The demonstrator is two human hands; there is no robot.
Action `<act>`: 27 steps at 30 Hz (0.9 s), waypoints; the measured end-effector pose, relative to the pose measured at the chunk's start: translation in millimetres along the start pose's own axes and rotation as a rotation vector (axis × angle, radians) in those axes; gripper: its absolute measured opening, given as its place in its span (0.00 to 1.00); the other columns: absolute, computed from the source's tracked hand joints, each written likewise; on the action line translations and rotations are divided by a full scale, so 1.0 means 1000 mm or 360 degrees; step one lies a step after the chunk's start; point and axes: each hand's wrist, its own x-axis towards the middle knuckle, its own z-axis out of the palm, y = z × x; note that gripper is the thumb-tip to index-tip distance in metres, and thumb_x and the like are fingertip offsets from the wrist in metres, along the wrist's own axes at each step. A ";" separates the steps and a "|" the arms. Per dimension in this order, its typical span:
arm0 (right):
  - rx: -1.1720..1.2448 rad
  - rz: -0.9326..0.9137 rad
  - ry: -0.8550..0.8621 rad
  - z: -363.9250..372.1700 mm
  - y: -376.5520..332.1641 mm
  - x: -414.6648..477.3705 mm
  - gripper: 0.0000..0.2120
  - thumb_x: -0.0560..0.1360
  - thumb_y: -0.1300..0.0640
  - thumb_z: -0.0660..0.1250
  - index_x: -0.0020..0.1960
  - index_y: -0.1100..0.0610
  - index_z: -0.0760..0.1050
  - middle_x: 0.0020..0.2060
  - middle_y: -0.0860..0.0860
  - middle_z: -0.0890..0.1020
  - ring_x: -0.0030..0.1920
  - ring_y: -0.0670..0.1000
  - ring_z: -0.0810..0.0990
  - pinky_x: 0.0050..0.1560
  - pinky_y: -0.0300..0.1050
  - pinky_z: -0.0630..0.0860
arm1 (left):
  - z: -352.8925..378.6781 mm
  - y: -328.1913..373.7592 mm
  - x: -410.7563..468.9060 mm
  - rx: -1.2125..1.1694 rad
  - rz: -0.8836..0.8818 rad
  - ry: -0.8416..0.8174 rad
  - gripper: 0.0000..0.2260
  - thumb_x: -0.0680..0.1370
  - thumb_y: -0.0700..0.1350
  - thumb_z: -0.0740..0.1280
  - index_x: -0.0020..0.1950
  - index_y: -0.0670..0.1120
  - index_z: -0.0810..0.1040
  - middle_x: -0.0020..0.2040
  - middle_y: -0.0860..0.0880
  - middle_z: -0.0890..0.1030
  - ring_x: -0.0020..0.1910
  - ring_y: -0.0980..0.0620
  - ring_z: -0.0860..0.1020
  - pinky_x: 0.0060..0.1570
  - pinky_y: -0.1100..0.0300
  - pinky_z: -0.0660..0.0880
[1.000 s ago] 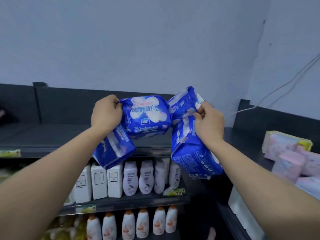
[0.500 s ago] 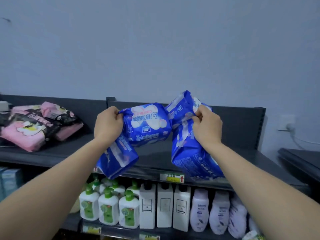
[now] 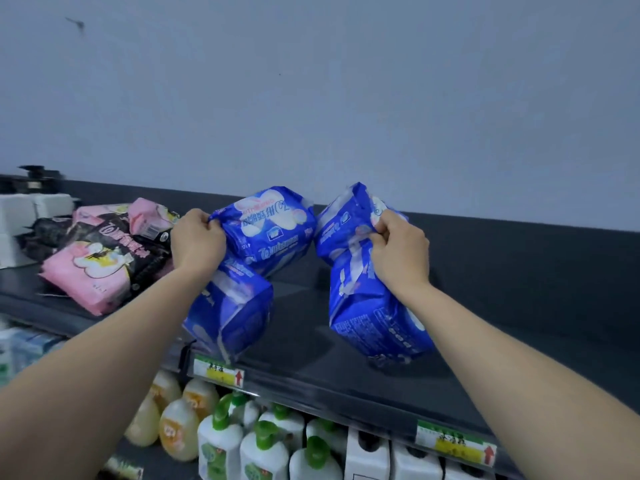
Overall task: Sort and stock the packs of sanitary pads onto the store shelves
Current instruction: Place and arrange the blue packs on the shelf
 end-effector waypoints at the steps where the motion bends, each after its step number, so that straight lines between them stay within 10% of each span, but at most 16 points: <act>1: 0.0008 -0.0024 -0.0042 0.013 0.001 0.007 0.08 0.77 0.64 0.61 0.40 0.58 0.68 0.34 0.51 0.76 0.36 0.52 0.72 0.38 0.48 0.69 | 0.005 -0.004 0.010 0.0006 -0.0019 0.0002 0.09 0.79 0.41 0.60 0.51 0.38 0.77 0.50 0.38 0.80 0.51 0.39 0.77 0.47 0.54 0.68; 20: 0.0012 0.0159 -0.0653 0.208 -0.051 0.031 0.14 0.73 0.67 0.61 0.34 0.54 0.62 0.32 0.48 0.73 0.36 0.52 0.70 0.34 0.46 0.64 | 0.061 -0.087 0.133 0.0102 -0.0287 -0.0382 0.09 0.71 0.34 0.63 0.36 0.47 0.69 0.39 0.45 0.70 0.40 0.46 0.65 0.39 0.57 0.64; 27: 0.0083 0.0292 -0.0879 0.248 -0.084 0.025 0.01 0.75 0.62 0.63 0.46 0.57 0.72 0.44 0.54 0.80 0.47 0.57 0.77 0.43 0.46 0.73 | 0.069 -0.103 0.143 0.0068 -0.0041 -0.0739 0.15 0.75 0.49 0.70 0.58 0.44 0.78 0.56 0.47 0.80 0.55 0.48 0.77 0.53 0.57 0.72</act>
